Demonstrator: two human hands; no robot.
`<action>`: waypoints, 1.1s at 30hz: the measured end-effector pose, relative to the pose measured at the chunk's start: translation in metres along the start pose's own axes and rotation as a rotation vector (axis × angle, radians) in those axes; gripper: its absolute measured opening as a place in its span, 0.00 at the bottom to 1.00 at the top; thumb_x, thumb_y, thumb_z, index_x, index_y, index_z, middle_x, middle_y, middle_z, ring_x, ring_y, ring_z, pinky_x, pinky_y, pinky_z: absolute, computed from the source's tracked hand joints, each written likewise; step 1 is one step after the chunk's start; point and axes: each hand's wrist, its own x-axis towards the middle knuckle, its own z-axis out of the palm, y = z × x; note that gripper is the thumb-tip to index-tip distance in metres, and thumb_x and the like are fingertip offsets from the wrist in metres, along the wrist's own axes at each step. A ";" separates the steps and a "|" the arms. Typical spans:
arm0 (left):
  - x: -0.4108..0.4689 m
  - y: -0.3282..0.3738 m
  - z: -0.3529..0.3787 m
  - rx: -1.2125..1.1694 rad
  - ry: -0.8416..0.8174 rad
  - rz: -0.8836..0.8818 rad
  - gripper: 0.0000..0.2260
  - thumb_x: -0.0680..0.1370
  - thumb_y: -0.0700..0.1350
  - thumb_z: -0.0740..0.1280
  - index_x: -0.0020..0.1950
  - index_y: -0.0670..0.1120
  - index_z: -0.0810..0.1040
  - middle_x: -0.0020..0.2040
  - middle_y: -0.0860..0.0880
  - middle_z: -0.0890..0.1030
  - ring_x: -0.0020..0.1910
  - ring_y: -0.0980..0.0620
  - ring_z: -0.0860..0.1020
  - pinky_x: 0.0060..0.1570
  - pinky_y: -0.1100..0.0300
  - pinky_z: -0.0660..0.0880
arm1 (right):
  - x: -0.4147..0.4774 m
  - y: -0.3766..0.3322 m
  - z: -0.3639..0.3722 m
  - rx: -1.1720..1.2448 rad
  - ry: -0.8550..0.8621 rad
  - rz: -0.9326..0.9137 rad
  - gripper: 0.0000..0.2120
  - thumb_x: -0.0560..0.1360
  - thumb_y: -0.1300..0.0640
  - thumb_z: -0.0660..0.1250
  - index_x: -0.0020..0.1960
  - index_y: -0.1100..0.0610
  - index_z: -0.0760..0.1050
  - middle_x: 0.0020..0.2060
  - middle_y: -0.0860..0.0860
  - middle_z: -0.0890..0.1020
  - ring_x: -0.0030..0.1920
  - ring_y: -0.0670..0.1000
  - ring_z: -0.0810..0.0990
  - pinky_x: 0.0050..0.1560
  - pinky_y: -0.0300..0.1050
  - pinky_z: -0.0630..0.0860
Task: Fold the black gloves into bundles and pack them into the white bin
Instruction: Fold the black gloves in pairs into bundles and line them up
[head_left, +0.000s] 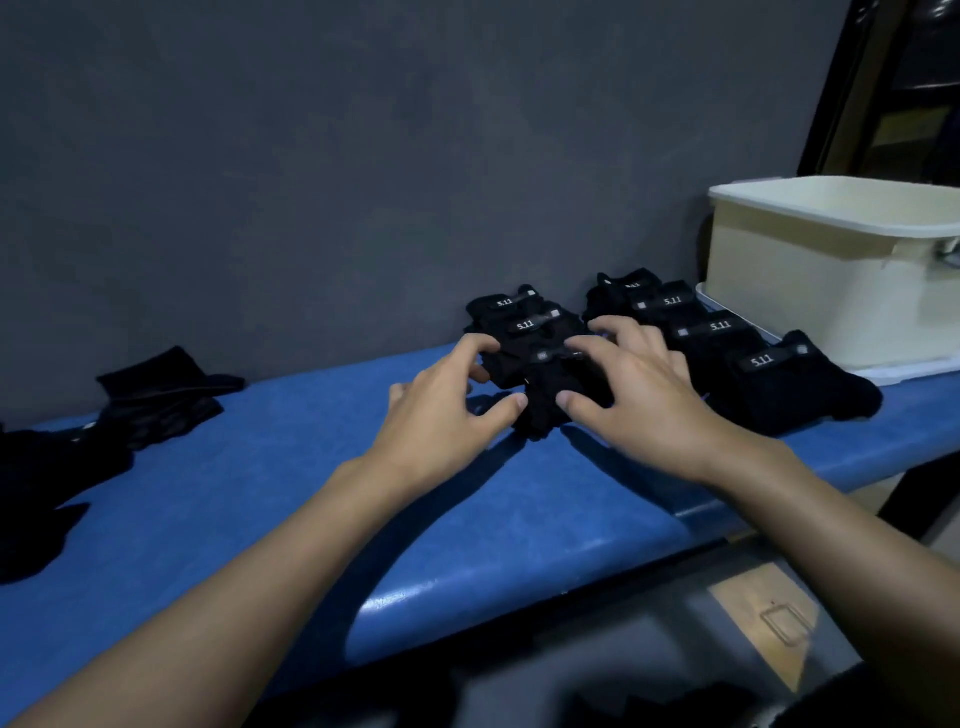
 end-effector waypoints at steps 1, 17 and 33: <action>-0.001 -0.002 -0.004 0.004 0.007 -0.002 0.19 0.76 0.63 0.68 0.64 0.64 0.66 0.57 0.60 0.77 0.56 0.60 0.76 0.66 0.49 0.63 | 0.001 -0.005 0.002 0.014 0.007 -0.018 0.27 0.76 0.43 0.64 0.73 0.48 0.65 0.73 0.47 0.60 0.73 0.49 0.55 0.70 0.50 0.54; -0.052 -0.110 -0.121 0.320 0.201 -0.144 0.12 0.76 0.61 0.67 0.55 0.56 0.77 0.55 0.59 0.78 0.58 0.55 0.75 0.65 0.48 0.66 | 0.051 -0.132 0.070 0.188 -0.102 -0.331 0.19 0.76 0.47 0.65 0.66 0.47 0.71 0.64 0.42 0.68 0.65 0.45 0.64 0.61 0.40 0.55; -0.050 -0.202 -0.183 0.616 0.038 -0.440 0.16 0.79 0.60 0.62 0.64 0.57 0.75 0.63 0.52 0.76 0.64 0.48 0.74 0.72 0.41 0.58 | 0.147 -0.252 0.191 0.355 -0.373 -0.332 0.17 0.77 0.48 0.64 0.66 0.43 0.72 0.67 0.47 0.72 0.70 0.51 0.64 0.71 0.51 0.59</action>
